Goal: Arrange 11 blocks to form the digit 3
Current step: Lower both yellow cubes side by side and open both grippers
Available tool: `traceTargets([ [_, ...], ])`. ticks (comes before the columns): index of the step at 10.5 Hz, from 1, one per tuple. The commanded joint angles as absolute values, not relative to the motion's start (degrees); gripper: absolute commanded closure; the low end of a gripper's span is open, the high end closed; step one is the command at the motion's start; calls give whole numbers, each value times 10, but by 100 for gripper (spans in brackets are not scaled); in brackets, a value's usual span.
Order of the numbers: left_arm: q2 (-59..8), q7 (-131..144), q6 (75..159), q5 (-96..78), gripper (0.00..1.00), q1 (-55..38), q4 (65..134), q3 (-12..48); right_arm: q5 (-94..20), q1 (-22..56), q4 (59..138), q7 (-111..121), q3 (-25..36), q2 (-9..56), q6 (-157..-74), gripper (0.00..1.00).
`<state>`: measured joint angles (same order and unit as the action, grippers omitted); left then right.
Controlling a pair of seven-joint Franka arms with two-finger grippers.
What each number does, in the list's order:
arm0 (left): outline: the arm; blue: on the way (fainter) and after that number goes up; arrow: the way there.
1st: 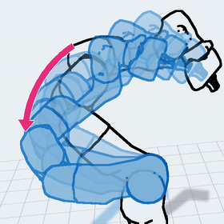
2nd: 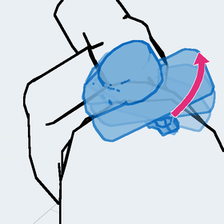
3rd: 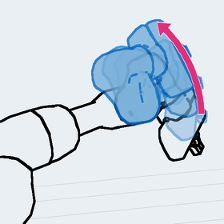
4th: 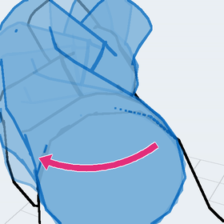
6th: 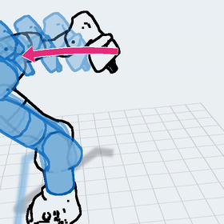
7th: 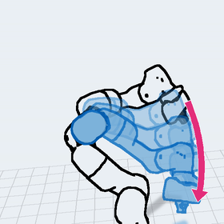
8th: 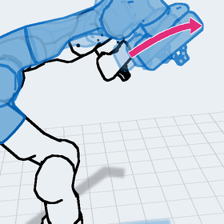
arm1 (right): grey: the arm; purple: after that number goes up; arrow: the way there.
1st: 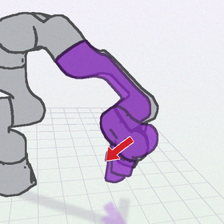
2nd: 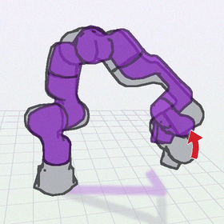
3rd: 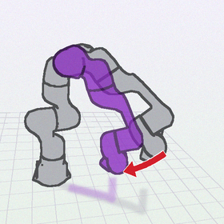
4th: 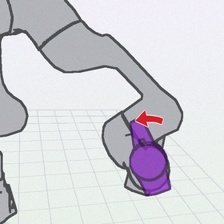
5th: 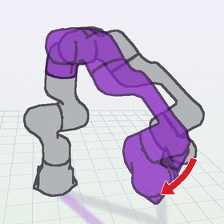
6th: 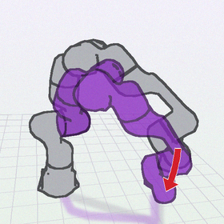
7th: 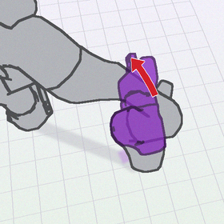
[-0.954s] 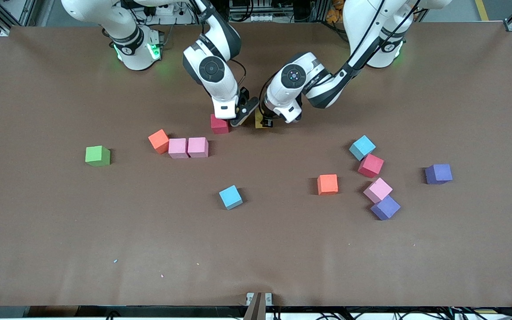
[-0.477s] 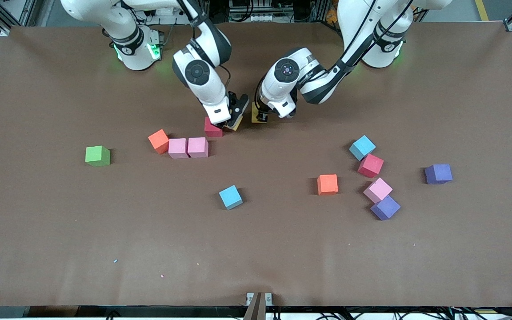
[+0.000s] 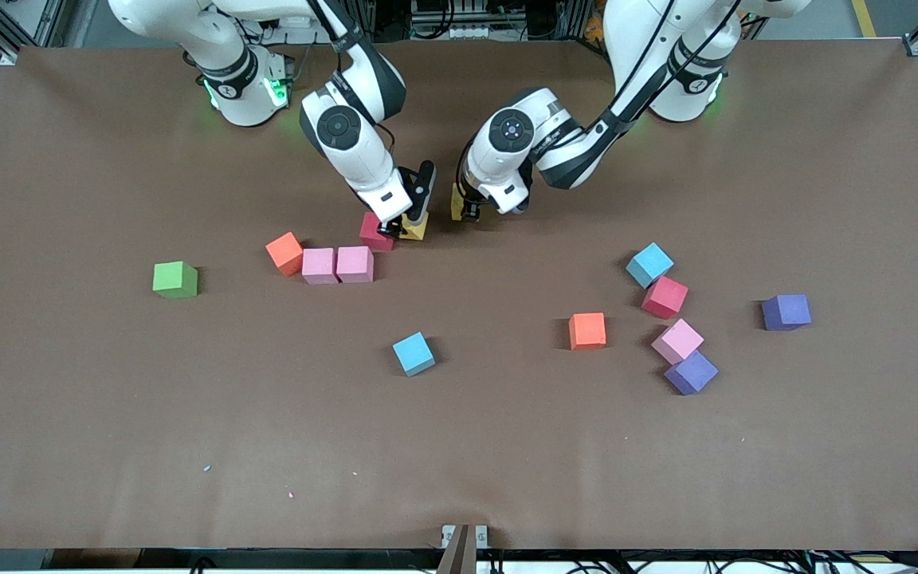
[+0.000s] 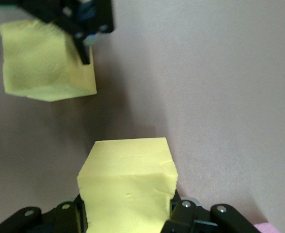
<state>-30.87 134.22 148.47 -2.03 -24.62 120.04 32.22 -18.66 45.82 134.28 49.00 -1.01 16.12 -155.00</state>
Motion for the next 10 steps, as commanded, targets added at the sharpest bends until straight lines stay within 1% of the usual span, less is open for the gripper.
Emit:
traceTargets([
  [1,-309,1339,1459,-10,0,-251,1180,319,-192,474,1372,534,-12,144,-1571,100],
  [3,-284,1338,1434,-9,0,-249,1180,320,-192,493,1373,534,-12,141,-1573,100],
  [6,-216,1336,1366,-9,0,-240,1177,319,-192,501,1381,531,-12,141,-1567,100],
  [7,-200,1334,1332,-9,0,-228,1166,319,-192,501,1383,530,-12,140,-1566,100],
  [8,-193,1333,1287,-9,0,-213,1141,319,-192,502,1383,527,-12,141,-1565,100],
  [9,-192,1315,1242,-9,0,-197,1112,319,-192,508,1383,523,-12,141,-1565,100],
  [10,-194,1280,1215,-10,0,-178,1089,319,-192,511,1383,517,-12,145,-1566,100],
])
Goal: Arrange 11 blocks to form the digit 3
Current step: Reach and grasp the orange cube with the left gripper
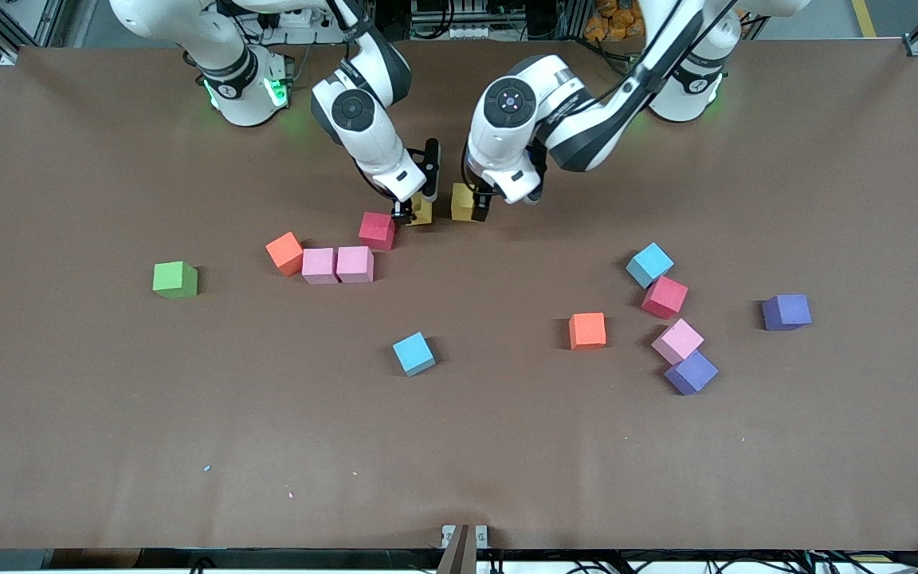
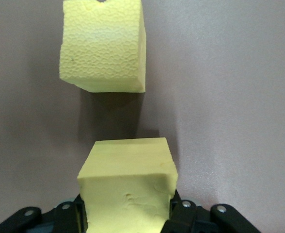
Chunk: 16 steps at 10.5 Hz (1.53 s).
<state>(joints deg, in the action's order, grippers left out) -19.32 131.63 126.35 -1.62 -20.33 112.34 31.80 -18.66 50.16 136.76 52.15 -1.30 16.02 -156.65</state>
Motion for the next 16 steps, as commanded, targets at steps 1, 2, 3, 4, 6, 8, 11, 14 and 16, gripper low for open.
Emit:
traceTargets([
  [1,-195,1253,1207,-9,0,-159,1076,319,-192,519,1381,504,-12,146,-1566,100],
  [2,-195,1211,1201,-8,0,-140,1069,317,-192,526,1379,491,-12,147,-1565,100],
  [3,-199,1151,1190,7,0,-117,1059,317,-192,530,1376,484,-12,150,-1566,100],
  [4,-203,1090,1181,37,0,-102,1050,317,-192,533,1371,479,-11,150,-1566,100],
  [6,-245,1001,1180,80,0,-75,1003,316,-192,533,1361,464,-11,154,-1553,100],
  [8,-279,903,1168,102,0,-60,950,316,-187,533,1344,454,-7,156,-1518,100],
  [11,-297,738,1168,134,0,-60,932,284,-133,534,1318,408,-4,160,-1478,100],
  [14,-299,674,1168,129,0,-55,933,272,1,540,1281,285,-8,163,-1413,100],
  [16,-312,617,1168,135,0,-54,936,272,4,555,1263,268,-8,183,-1411,100],
])
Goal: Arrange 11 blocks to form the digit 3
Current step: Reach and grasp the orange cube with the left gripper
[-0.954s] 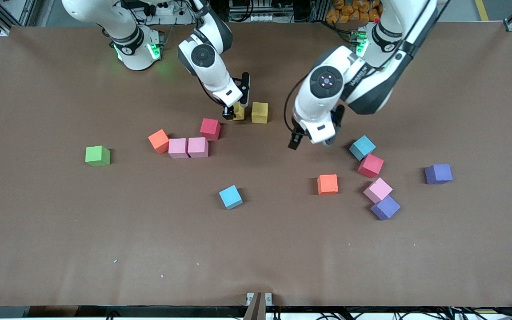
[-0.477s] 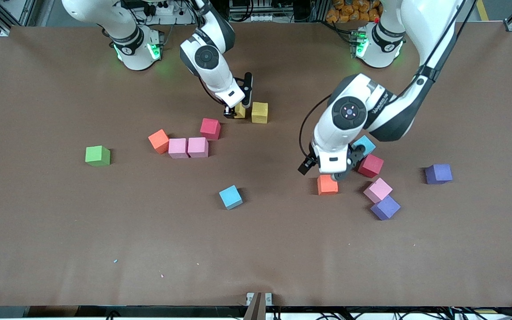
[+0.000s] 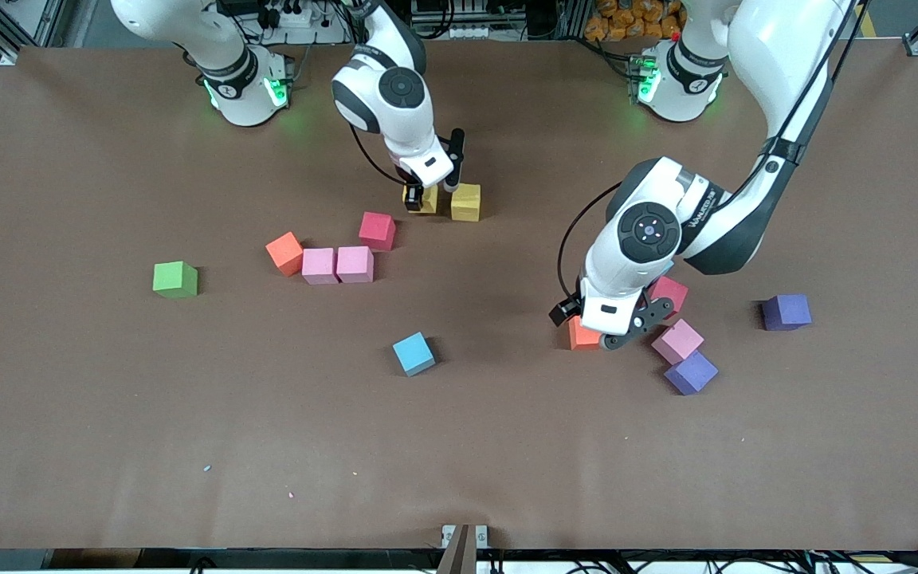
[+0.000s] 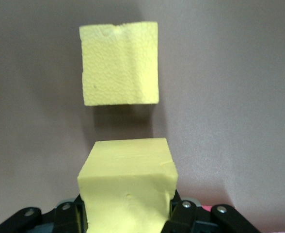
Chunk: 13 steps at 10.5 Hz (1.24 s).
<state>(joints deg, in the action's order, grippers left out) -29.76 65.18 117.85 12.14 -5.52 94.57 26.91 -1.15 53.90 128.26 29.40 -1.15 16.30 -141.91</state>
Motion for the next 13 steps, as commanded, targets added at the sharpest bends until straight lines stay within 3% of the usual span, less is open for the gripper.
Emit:
traceTargets([
  [1,-324,597,1168,141,0,-54,938,272,5,560,1253,264,-8,191,-1411,100],
  [13,-418,442,1224,236,0,-39,912,269,12,566,1206,248,-4,247,-1407,100],
])
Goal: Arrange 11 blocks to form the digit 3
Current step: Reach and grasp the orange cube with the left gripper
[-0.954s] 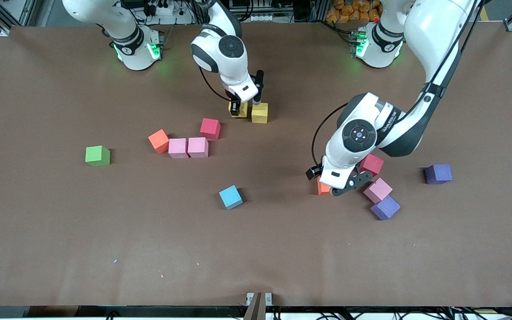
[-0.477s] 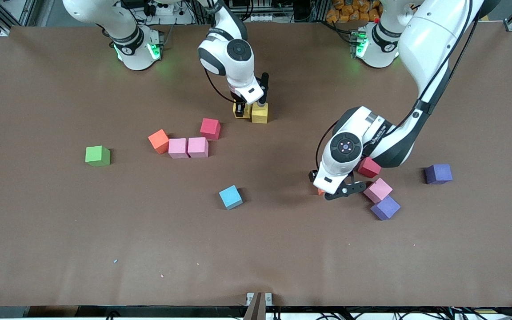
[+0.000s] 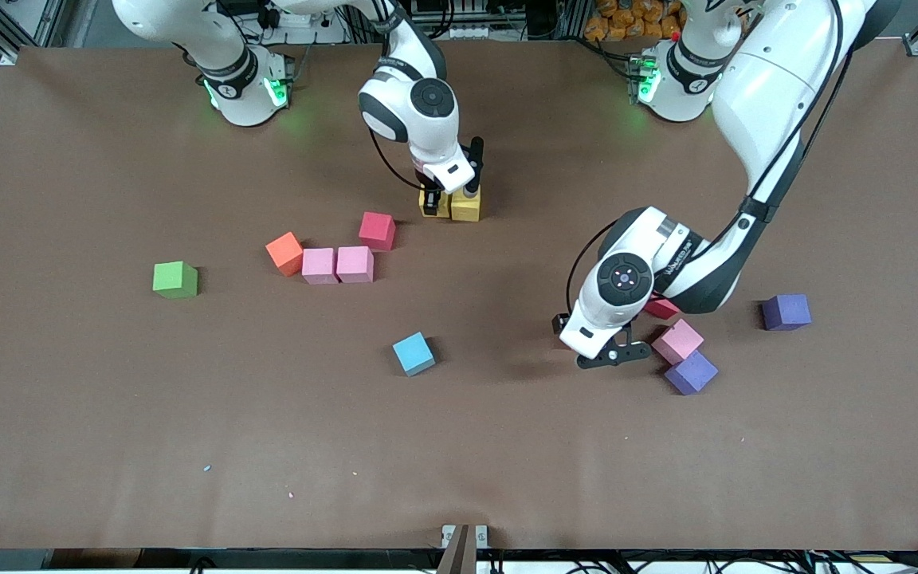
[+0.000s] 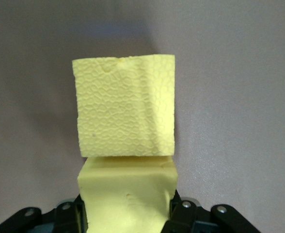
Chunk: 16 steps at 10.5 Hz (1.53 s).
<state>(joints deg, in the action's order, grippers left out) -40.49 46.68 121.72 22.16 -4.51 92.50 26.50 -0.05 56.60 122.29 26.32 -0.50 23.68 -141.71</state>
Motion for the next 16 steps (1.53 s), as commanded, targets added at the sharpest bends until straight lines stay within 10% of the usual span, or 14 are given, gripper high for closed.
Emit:
traceTargets([
  [1,-421,431,1224,237,0,-40,912,269,12,568,1198,248,-4,250,-1398,100],
  [7,-437,422,1239,238,0,-39,913,269,18,572,1170,234,-5,264,-1374,100],
  [12,-432,438,1257,234,88,-39,913,269,18,572,1158,230,-5,272,-1374,100],
  [16,-423,518,1259,235,100,-40,912,272,26,571,1157,229,-5,275,-1374,100],
])
